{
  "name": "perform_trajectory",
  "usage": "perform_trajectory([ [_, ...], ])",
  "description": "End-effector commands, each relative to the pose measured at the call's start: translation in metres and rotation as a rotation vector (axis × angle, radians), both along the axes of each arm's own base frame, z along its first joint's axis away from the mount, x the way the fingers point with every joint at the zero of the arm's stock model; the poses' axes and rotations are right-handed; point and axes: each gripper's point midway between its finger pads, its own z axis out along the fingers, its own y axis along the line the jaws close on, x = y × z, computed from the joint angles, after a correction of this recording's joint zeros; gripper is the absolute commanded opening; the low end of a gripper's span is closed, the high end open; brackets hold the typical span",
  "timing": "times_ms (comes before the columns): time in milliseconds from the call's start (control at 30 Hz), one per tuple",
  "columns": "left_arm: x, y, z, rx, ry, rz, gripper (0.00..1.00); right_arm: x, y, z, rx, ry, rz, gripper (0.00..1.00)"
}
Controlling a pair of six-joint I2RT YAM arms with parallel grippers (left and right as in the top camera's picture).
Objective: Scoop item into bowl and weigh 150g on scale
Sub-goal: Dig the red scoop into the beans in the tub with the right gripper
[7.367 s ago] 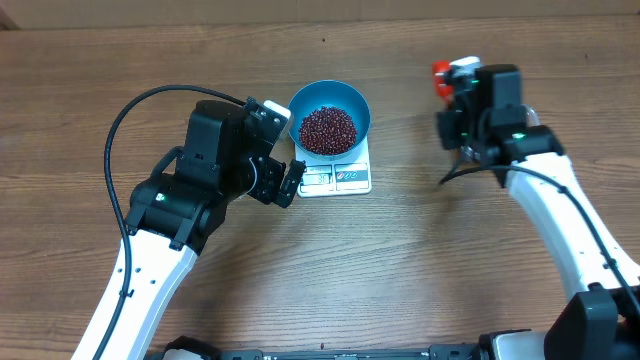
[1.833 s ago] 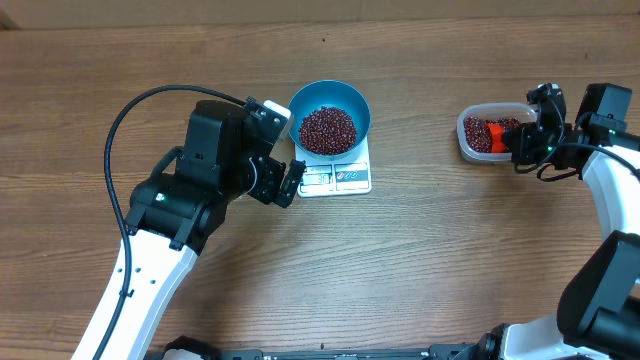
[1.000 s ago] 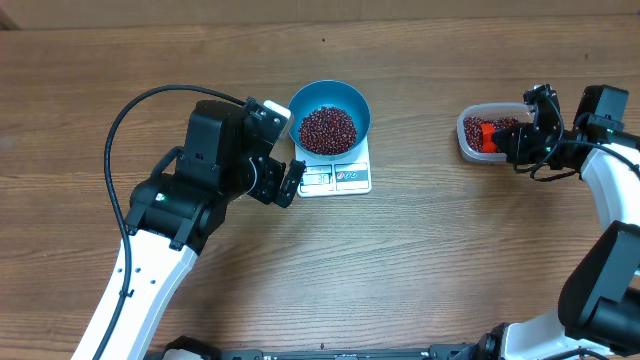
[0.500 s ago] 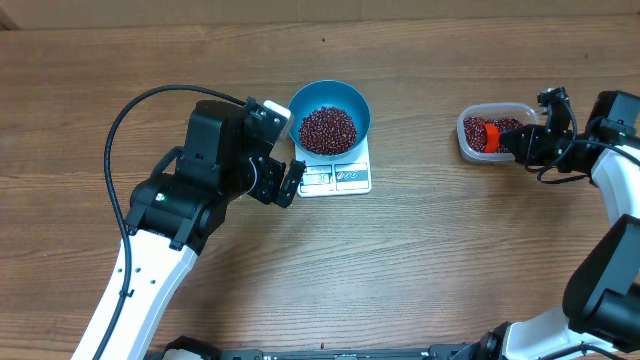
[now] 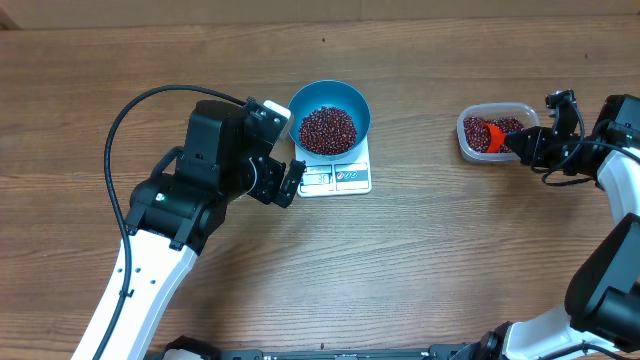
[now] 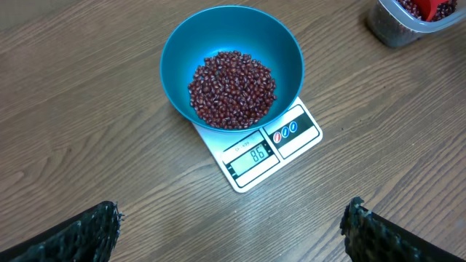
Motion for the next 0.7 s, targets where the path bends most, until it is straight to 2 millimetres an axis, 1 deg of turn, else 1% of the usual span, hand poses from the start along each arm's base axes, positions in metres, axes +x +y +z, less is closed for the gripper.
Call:
perform_trajectory([
  [0,-0.003,-0.002,0.006,-0.020,-0.010,-0.008,1.00,-0.004,0.001,-0.010,0.065,0.041,-0.021,0.04],
  [333,-0.003,-0.002,0.006,-0.020,-0.010,-0.008,1.00,-0.009,-0.010,-0.001,0.164,0.028,-0.071,0.04],
  [667,-0.003,-0.002,0.006,-0.020,-0.010,-0.008,1.00,-0.010,-0.012,-0.001,0.174,0.039,-0.089,0.04],
])
